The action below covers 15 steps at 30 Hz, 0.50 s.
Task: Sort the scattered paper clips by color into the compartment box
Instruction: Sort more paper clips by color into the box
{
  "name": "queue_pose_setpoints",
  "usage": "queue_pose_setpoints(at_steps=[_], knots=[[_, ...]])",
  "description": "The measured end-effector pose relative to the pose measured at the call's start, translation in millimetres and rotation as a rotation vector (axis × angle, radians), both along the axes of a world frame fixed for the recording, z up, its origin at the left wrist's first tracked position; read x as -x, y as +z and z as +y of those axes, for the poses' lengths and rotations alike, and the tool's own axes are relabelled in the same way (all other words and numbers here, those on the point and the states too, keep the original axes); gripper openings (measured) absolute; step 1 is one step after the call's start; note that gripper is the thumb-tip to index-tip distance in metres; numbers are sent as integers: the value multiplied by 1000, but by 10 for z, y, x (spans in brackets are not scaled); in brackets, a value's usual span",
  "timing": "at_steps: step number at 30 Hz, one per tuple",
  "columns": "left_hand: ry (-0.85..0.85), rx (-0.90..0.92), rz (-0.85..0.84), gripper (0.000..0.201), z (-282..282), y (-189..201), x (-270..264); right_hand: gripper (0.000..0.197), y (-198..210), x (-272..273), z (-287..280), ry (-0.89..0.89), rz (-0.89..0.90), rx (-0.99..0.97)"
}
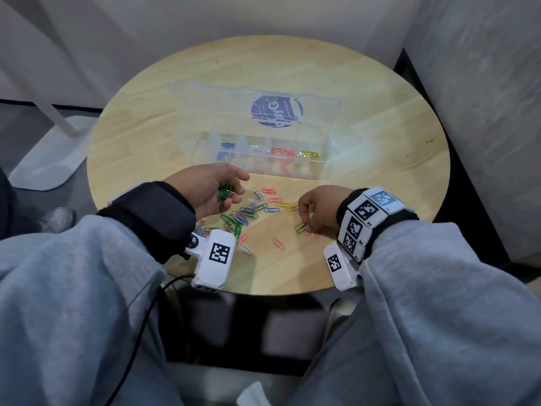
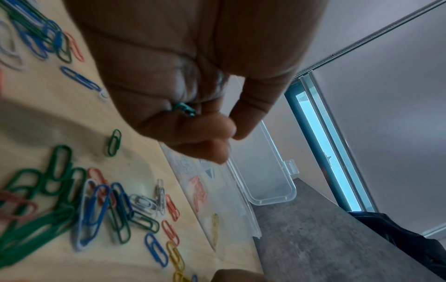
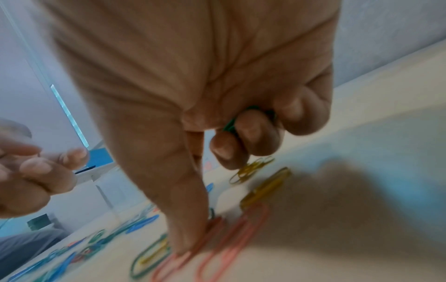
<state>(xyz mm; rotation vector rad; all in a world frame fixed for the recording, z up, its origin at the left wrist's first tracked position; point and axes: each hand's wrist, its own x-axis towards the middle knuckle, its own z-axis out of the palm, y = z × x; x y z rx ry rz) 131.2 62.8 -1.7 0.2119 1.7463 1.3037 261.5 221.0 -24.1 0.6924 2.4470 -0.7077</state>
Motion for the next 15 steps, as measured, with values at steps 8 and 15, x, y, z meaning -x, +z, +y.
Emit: queue_pose_setpoints(at_steps=[8,15], knots=[[58,-43,-50,16,-4,23,91,23,143,2,107,-135,57,180],[198,-192,-3,21,43,292,496,26,211,160,124,-440,312,629]])
